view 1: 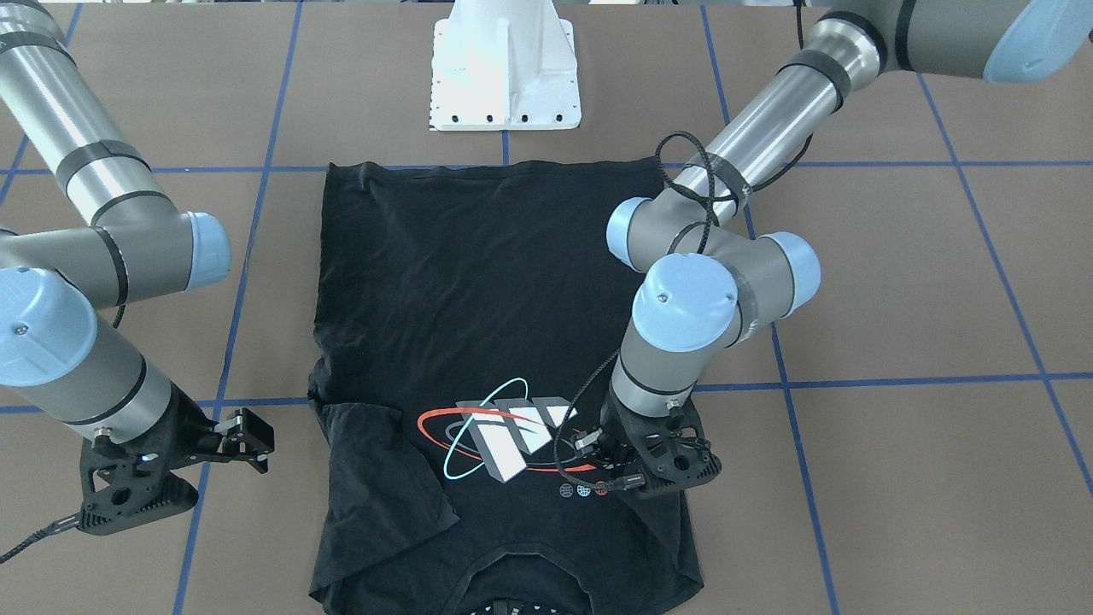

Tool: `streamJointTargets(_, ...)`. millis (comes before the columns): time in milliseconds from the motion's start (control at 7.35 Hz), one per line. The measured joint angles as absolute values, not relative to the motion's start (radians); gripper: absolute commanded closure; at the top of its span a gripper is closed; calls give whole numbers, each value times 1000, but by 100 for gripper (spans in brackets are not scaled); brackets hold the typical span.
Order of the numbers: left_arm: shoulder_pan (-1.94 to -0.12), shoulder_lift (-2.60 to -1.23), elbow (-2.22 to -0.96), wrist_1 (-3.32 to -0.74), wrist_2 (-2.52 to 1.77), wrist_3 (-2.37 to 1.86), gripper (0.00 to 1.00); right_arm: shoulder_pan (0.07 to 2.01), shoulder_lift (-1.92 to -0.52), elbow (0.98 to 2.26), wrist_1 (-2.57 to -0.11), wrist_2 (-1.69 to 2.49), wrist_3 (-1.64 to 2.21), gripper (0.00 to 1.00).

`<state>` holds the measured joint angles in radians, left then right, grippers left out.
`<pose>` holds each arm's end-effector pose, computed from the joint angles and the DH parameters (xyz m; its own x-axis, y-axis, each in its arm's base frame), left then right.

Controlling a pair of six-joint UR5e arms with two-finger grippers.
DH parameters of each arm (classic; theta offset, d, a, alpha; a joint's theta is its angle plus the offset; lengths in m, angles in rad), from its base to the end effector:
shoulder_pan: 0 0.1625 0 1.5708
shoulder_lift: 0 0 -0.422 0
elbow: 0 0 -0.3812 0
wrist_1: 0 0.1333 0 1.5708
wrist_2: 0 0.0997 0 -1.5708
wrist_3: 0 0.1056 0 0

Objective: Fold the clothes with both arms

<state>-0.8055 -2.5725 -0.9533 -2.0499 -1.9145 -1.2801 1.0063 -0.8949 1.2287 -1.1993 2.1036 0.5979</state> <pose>0.5179 -0.6802 0.2359 0.5751 -0.2092 -0.7909 0.3515 0.9362 0.0080 -0.3388 -0.6839 0.3715 0.6852 -0.2487 0.6846 0.0262 0.9477 0.3181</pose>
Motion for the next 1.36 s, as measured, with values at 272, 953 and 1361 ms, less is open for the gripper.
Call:
streamJointTargets(272,-798,-2585,-932,-2057,-1904,-1304,0,1005,-895,1229,-1198,2104,598,1)
streamJointTargets(953,-808,-2416,-1232,-2068,-1955,-1206,0,975,-929,1319,-1208,2107,712,1)
streamJointTargets(1361,-765,-2088,-1626,-2065,-2011,-1187,0,848,-1167,1655,-1212,2083,902,1)
